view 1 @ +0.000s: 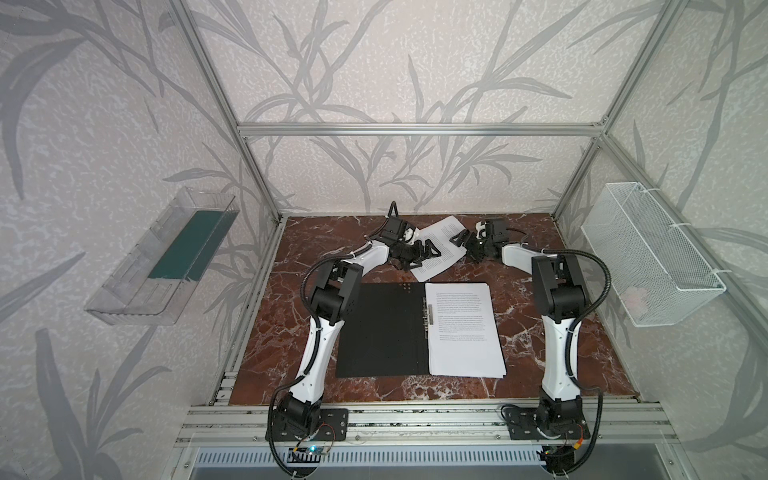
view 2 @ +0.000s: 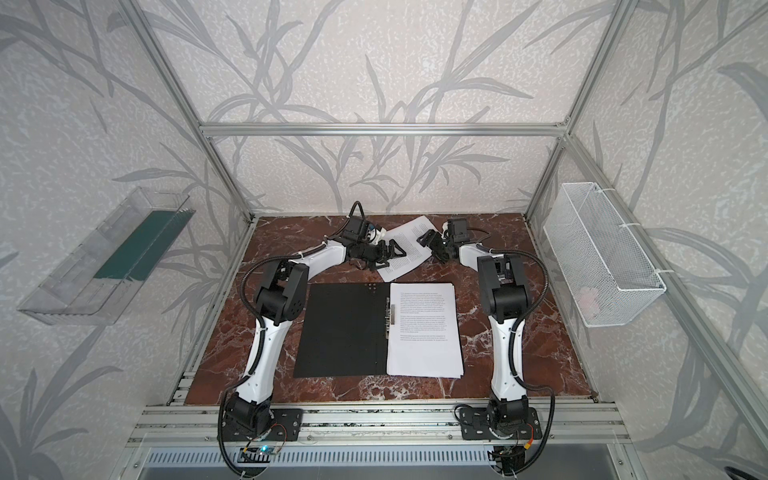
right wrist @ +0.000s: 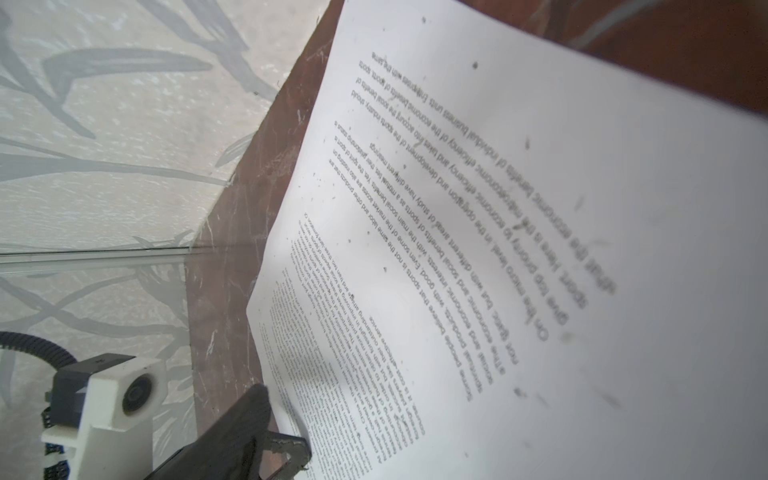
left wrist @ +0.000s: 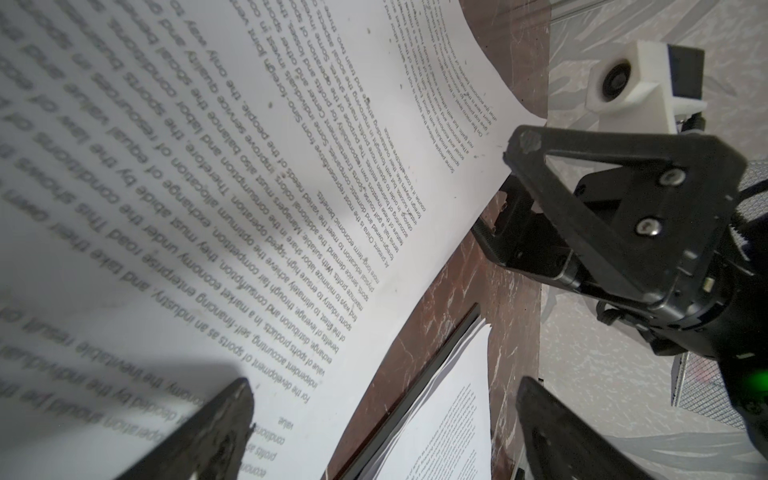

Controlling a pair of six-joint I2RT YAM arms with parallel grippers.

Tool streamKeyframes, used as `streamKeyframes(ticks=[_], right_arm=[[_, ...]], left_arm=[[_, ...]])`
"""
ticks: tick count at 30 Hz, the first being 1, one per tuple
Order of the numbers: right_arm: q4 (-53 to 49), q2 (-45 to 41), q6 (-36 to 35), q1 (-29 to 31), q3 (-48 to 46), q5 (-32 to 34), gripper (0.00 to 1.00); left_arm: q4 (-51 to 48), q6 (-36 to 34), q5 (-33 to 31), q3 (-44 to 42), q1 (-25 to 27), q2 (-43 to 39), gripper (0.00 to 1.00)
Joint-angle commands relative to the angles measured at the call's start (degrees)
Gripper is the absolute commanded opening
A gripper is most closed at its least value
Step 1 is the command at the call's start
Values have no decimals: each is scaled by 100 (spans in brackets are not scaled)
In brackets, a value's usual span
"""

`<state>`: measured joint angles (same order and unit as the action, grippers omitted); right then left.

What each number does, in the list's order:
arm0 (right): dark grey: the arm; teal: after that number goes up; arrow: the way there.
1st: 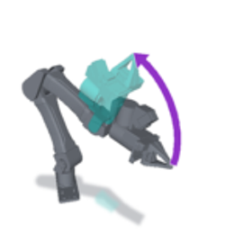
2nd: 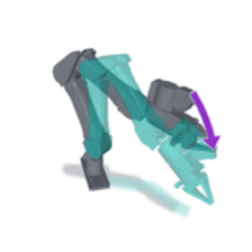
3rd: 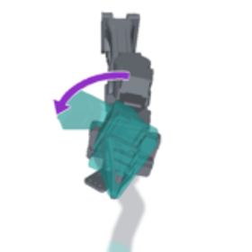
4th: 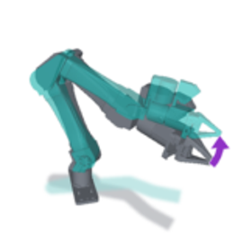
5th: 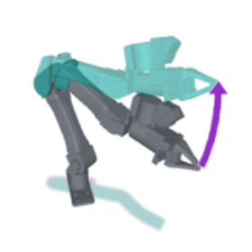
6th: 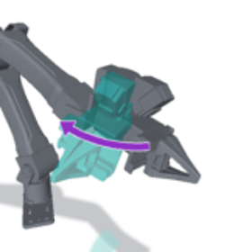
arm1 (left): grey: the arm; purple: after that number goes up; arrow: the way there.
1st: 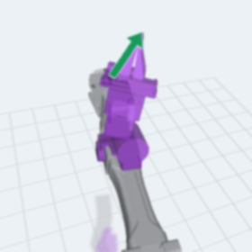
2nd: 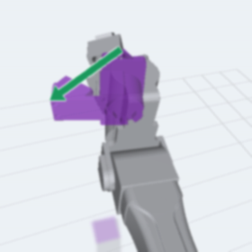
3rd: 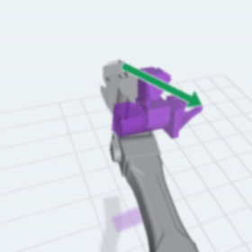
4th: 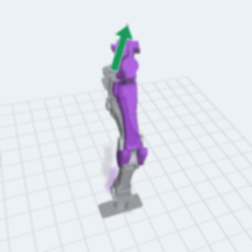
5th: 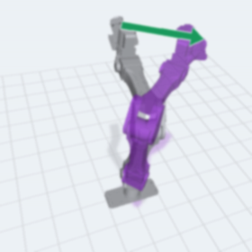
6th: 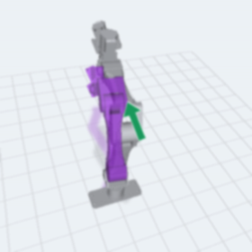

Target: Put the files into the folder

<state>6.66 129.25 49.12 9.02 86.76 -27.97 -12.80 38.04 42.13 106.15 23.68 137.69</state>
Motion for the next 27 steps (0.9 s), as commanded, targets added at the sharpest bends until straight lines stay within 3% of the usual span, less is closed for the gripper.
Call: streamKeyframes(ticks=[1,5,15,20,25,27], right_arm=[[782,-83,716,126,-534,143,75],[1591,-80,1277,254,-938,462,65],[2176,-152,1959,678,-1506,1393,47],[2411,-242,2356,724,-1863,1934,22],[2303,-275,2495,719,-1772,2043,0],[2211,-340,2412,716,-1731,2017,0]], left_arm=[[-284,205,-188,-139,47,350,99],[-104,363,-177,-182,65,346,99],[314,659,-155,-391,75,294,99],[468,752,-105,-467,73,222,99],[556,850,43,-358,74,129,99],[785,917,302,-309,75,35,99]])
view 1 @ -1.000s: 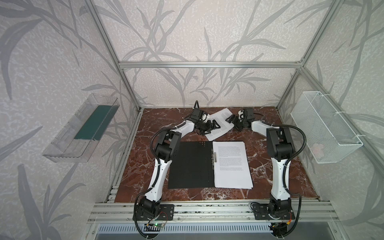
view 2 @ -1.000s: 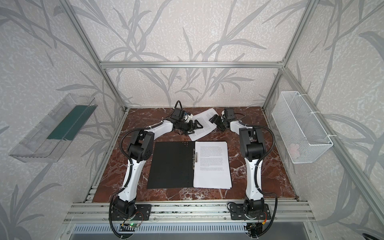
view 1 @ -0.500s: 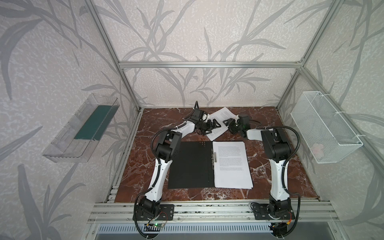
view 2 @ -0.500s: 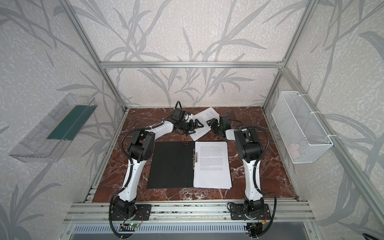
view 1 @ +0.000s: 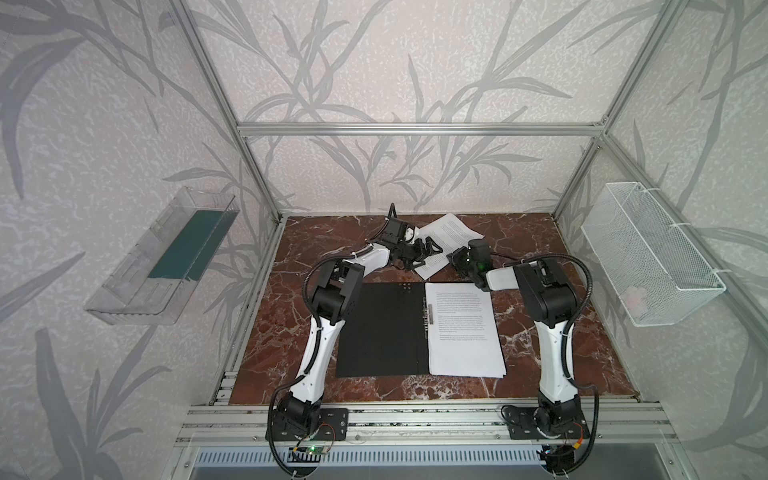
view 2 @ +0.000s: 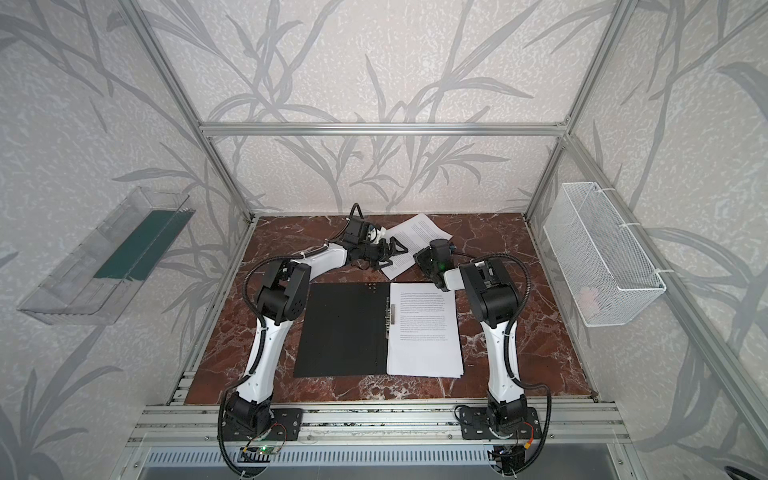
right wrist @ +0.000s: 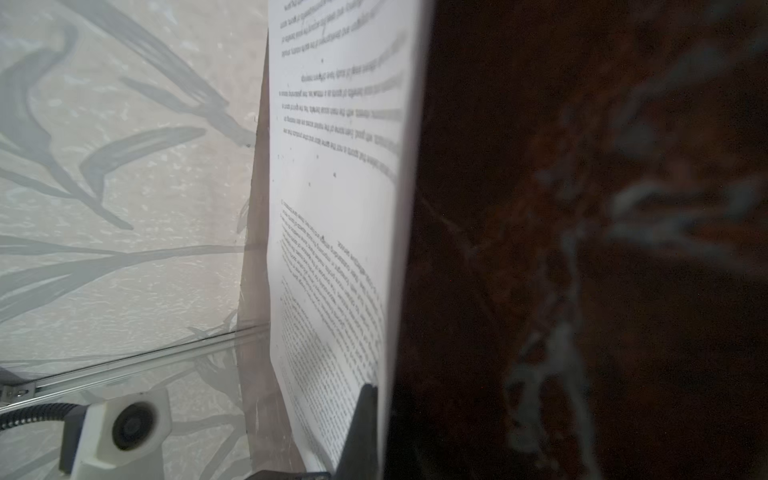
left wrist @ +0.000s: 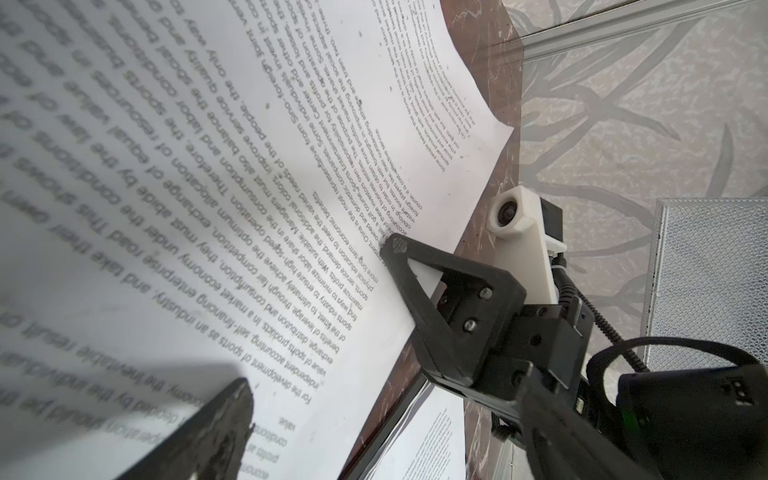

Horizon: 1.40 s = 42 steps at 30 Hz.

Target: Put the files into the folder

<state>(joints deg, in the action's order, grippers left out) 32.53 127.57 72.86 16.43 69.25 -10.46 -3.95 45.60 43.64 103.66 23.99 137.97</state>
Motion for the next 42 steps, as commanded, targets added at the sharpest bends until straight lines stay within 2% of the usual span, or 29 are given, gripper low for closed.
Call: streamKeyframes(ticks=[1,6,9,16,20,22,25,28,31,34,38,42], right_arm=[[-484,-250,-93,-32,41,259,0],[-1310,-818,-1017,-86,294,11,0],[-2118,-1242,-1698,-113,602,-295,0],[-3935,-2468,-3067,53,978,-613,0],[-5189,-2939,-3797,484,1399,-829,0],[-5708,-3415,-4210,835,1497,-622,0],[-6211,-3992,-4442,1334,1381,-555,0],[-6364,-4604,-4456,1656,1014,-800,0],[-6292,-5219,-4441,1925,551,-1095,0],[-6411,-5635,-4442,1890,70,-1271,0],[-6294,-5746,-4544,1446,-756,-1641,0],[-6355,-5439,-4791,877,-1438,-1412,0]], left_arm=[[-24,202,307,-20,40,-88,99],[-513,-201,314,238,40,-989,99],[-521,-256,70,-158,48,-1810,99],[-165,-330,-920,-2083,288,-4187,99],[160,-245,-1738,-3413,573,-5595,99],[408,-117,-2170,-4099,740,-6264,99],[579,35,-2857,-4936,1002,-7192,99],[722,139,-3581,-5559,1206,-7893,99],[927,191,-3989,-5904,1270,-8293,99],[913,7,-4265,-6011,1291,-8522,99],[1044,-388,-4500,-6244,1293,-8680,99],[1296,-800,-4337,-6472,1291,-8626,99]])
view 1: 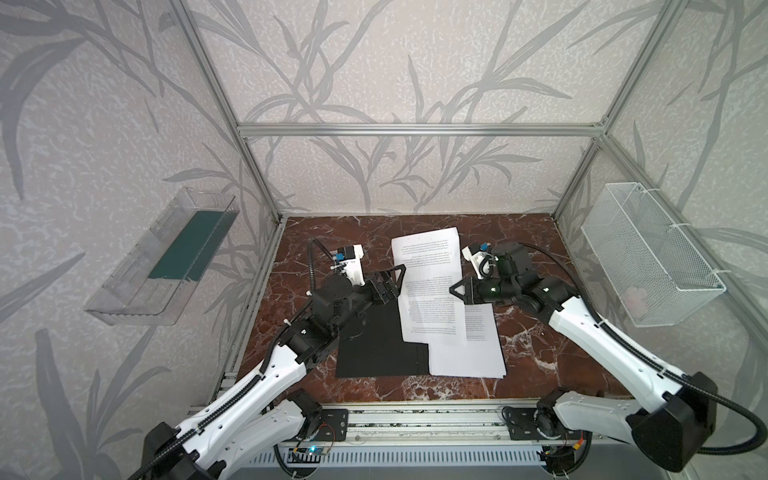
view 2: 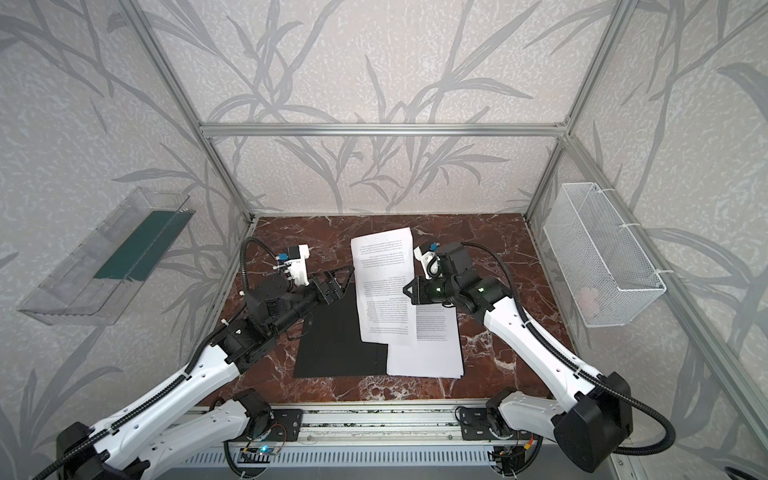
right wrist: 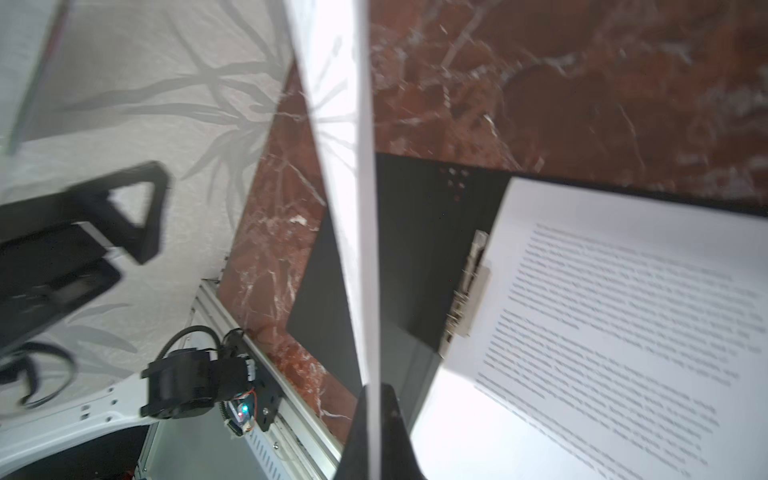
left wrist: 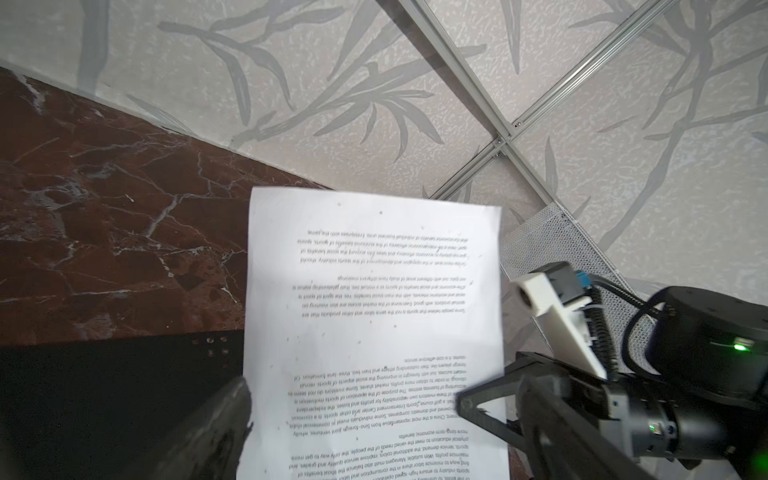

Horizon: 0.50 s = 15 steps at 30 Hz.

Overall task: Put the files into the folder
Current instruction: 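Lift the sheet with both grippers and carry it over the folder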

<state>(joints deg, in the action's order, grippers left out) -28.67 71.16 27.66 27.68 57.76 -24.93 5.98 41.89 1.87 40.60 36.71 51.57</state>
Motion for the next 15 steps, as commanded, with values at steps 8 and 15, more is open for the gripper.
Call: streamKeyframes(ticks=[8,15], right_arm=[[-1775,1740,-1121,140,60,3736,0],[-1512,2040,-1057,156,-45,3779,0]], left_arm=[[522,-1588,624,-591,-5,397,99],[685,-2202,1025,-852,-101,604,99]])
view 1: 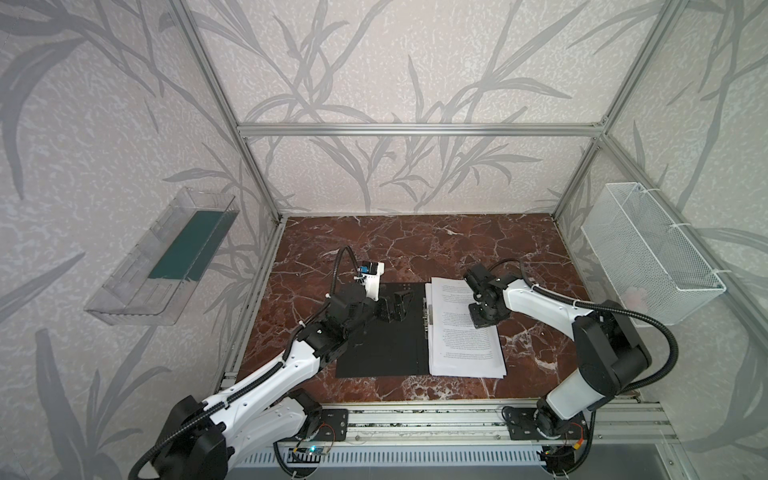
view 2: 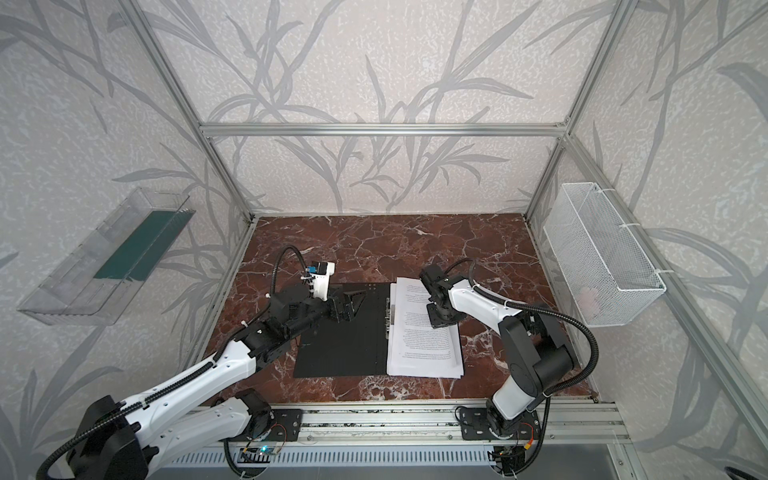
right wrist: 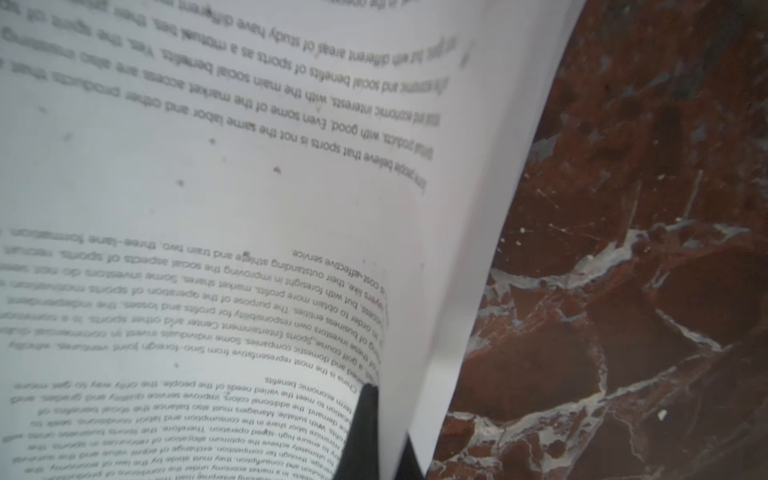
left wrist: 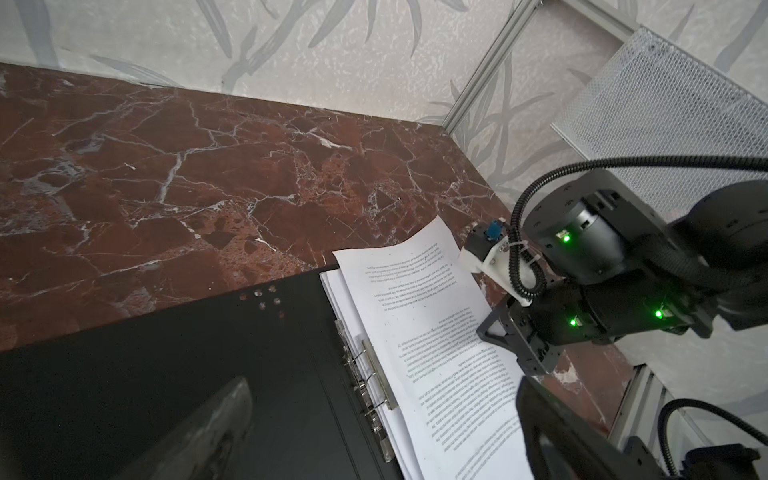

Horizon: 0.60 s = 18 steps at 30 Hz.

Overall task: Put the files into the folder
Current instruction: 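Lift the sheet with both grippers and carry it over the folder, then lower the sheet onto the clipped stack with both grippers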

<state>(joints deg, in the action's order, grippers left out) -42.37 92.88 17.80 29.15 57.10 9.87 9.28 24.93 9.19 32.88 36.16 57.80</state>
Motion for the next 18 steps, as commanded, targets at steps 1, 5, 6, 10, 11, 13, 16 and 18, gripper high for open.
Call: streamKeyframes(ticks=[1,5,6,10,11,13,16,18], right_arm=[[-123,-176,-79,12,20,271,0],[-408,-162,-176,8,264,318,0],[-443,-132,-193,8,293,244,0],[-380,-131,-204,65,235,-2,0],[-355,-139,-190,79,214,-15,0],[-267,-160,-193,76,161,-134,0],[-196,-174,-170,79,147,-307,0],[-200,-182,-137,78,161,-372,0]], left_arm=[[462,-540,318,-150,-56,-16,99],[619,-611,374,-248,-116,94,99],[619,-612,384,-246,-127,142,99],[727,-560,587,-254,-204,334,99],[765,-553,639,-256,-218,378,99],[795,-526,678,-239,-238,443,99],[773,-507,758,-199,-255,567,99],[816,-483,770,-185,-266,637,99]])
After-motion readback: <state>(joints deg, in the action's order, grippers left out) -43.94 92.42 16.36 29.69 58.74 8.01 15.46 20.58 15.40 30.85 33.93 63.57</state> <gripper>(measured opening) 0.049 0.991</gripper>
